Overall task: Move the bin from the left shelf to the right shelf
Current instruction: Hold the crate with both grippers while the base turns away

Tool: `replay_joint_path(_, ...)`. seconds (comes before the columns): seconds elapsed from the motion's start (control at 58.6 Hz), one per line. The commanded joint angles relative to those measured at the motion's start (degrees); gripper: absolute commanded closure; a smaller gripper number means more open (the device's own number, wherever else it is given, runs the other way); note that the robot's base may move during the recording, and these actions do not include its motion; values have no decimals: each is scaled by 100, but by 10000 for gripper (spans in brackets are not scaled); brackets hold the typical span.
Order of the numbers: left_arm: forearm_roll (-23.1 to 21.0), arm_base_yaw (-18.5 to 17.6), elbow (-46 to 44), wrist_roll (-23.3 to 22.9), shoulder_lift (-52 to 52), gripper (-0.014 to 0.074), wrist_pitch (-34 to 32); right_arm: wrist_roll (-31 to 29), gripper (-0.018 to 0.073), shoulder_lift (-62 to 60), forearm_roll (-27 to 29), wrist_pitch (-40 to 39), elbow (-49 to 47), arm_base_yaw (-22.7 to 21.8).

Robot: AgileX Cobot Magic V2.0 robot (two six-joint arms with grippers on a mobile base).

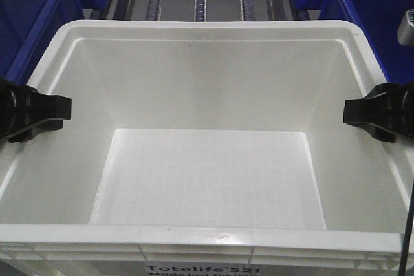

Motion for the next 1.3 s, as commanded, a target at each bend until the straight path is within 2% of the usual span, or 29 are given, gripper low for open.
replay_joint_path(0.0,82,-17,-230,233,-226,603,-616,-8,539,-102,-469,-538,-190,-90)
replay_joint_path(1.279,82,-17,-230,233,-212,603,-618,-8,539,-87,-469,-538,-190,-90)
